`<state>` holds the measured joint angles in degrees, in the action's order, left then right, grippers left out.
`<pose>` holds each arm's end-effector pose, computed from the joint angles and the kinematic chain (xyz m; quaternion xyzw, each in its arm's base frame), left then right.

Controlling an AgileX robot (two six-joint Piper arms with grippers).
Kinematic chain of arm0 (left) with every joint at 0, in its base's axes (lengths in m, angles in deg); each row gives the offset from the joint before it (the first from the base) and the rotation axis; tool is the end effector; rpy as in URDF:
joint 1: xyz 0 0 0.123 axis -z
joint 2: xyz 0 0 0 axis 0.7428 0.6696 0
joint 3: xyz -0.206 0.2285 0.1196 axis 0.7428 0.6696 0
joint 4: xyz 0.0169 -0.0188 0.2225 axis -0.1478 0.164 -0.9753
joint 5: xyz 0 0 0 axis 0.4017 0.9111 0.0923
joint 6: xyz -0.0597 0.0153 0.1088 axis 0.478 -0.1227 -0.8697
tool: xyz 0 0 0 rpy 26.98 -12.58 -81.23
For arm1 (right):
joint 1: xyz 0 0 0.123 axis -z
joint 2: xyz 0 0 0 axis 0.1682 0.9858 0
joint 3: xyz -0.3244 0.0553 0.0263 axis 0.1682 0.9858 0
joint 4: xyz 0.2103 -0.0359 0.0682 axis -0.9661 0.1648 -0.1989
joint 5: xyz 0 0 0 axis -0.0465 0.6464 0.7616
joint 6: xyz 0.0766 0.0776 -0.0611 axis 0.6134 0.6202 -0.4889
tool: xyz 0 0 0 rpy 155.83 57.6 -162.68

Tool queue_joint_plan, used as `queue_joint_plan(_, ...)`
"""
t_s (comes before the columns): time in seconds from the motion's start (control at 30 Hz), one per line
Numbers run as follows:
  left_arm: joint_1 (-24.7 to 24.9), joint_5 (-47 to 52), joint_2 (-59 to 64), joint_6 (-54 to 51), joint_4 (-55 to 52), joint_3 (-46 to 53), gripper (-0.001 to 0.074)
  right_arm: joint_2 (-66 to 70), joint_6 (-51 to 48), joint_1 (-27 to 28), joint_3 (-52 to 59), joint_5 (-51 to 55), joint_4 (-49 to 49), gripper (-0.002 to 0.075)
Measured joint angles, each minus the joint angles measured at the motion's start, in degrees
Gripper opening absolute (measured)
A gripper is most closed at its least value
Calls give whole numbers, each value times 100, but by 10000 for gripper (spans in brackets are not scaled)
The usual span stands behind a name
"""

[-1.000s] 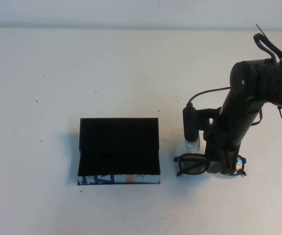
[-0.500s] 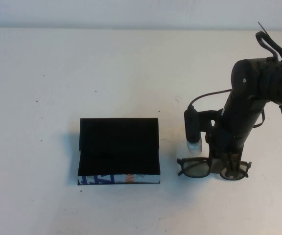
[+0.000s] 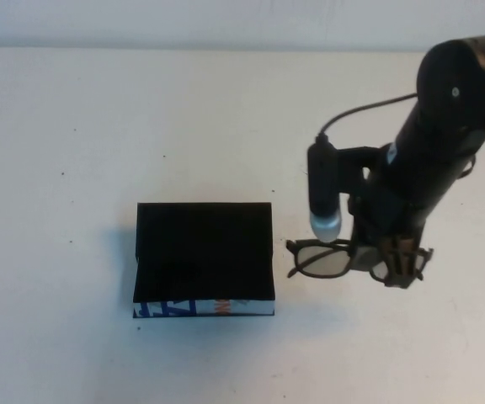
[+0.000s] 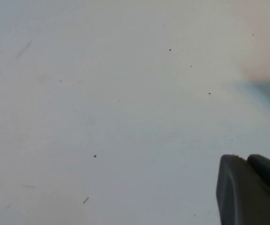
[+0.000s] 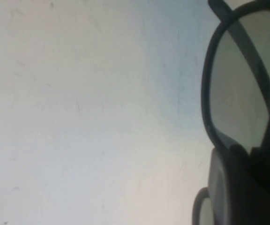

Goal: Return glasses to glasses case
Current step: Place the glasses in the glasses case

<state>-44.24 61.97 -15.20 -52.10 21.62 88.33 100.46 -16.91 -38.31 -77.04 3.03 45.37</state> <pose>0.0116 0.0016 0.1613 0.0340 0.8035 -0.0013 0.5943 0.2809 0.1664 0.2964 -0.7059 0.7031 0.0240 0.0820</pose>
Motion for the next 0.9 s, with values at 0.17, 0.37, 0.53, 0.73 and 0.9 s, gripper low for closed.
queue_joint_plan(0.17,0,0,0,0,0,0,-1,256,225,-684,-803,15,0,39)
queue_joint_plan(0.37,0,0,0,0,0,0,-1,1298,320,-1317,-1872,28,-46,39)
queue_joint_plan(0.53,0,0,0,0,0,0,-1,2009,320,-1584,-2456,28,-207,39)
queue_joint_plan(0.73,0,0,0,0,0,0,-1,2349,330,-1631,-2828,28,-231,38)
queue_joint_plan(0.9,0,0,0,0,0,0,-1,2479,330,-1631,-2894,28,-231,38)
